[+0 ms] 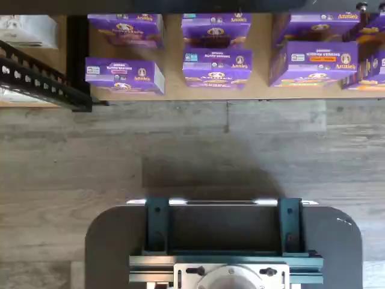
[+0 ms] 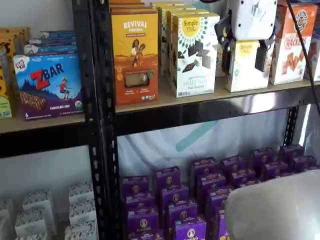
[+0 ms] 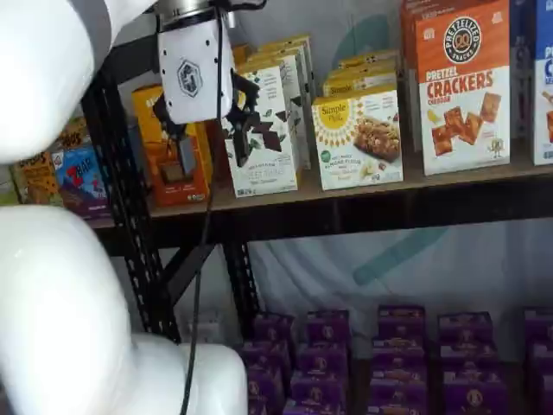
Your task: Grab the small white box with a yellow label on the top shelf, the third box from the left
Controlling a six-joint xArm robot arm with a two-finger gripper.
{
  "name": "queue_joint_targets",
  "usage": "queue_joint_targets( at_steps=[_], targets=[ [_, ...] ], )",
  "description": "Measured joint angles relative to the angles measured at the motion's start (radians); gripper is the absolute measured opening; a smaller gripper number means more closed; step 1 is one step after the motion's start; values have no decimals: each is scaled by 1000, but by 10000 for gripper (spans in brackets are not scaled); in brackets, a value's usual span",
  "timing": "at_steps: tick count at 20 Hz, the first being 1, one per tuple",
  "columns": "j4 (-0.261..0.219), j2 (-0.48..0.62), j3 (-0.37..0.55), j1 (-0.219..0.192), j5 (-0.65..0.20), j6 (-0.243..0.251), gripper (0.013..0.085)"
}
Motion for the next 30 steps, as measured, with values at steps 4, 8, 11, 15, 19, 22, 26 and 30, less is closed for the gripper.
queue_joint_targets(
  at_steps=[4,8,11,15,19,22,26,30],
  targets=[
    [43,5,-4,-39,10,-20,850],
    [46,4,-2,-41,5,-21,850],
    [32,2,0,-32,-3,-19,850],
    [6,-2,9,-30,-29,-28,850],
    [-5,9,14,-80,-80,-82,850],
    [0,41,5,-147,-118,-146,850],
    [20,110,-27,-251,-176,-246,850],
    [27,166,-54,-311,-228,-307,850]
  ],
)
